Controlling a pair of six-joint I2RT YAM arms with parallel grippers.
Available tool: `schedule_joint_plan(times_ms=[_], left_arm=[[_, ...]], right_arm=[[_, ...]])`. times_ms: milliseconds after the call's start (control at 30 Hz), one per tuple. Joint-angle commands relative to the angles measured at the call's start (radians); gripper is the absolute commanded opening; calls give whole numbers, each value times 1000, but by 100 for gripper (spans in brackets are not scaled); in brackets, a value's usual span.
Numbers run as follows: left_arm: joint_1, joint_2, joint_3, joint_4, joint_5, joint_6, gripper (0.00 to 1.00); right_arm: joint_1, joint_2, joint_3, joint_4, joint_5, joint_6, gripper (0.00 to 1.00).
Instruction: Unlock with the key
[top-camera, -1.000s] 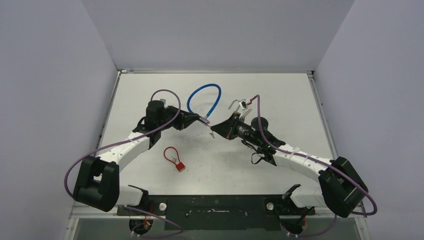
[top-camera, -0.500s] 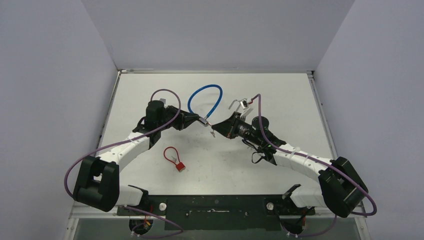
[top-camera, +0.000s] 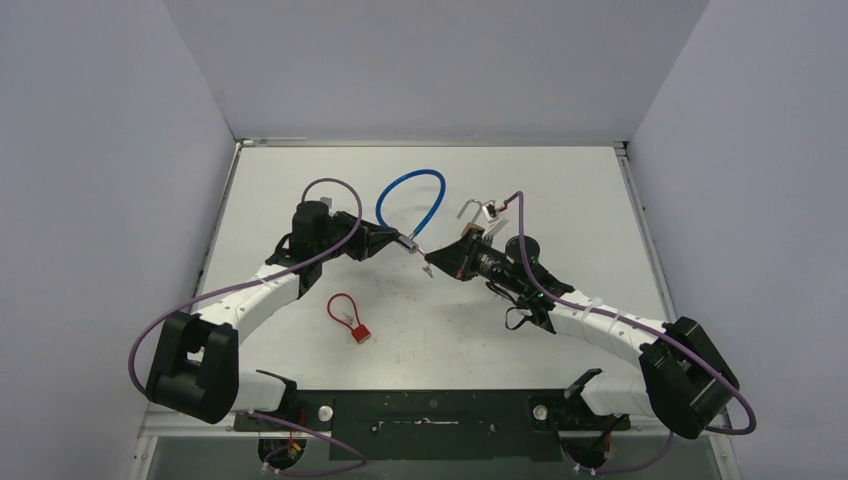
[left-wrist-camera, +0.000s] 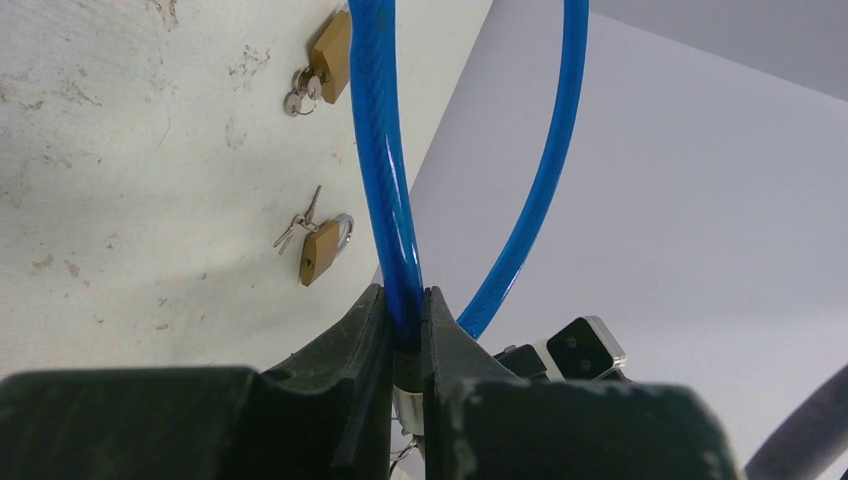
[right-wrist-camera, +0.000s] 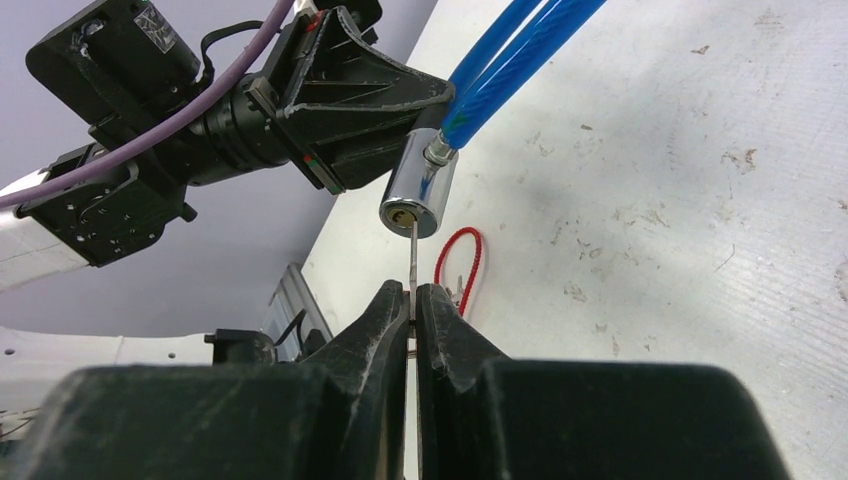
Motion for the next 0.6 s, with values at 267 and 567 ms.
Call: schedule_joint_plan(times_ms=[267, 567], left_arm=[[-5, -27, 39, 90, 8, 1, 0], [-6, -26, 39, 93, 11, 3, 0]], right_arm=[[3, -2, 37, 65, -30, -17, 0], [1, 34, 71, 79, -45, -18, 0]])
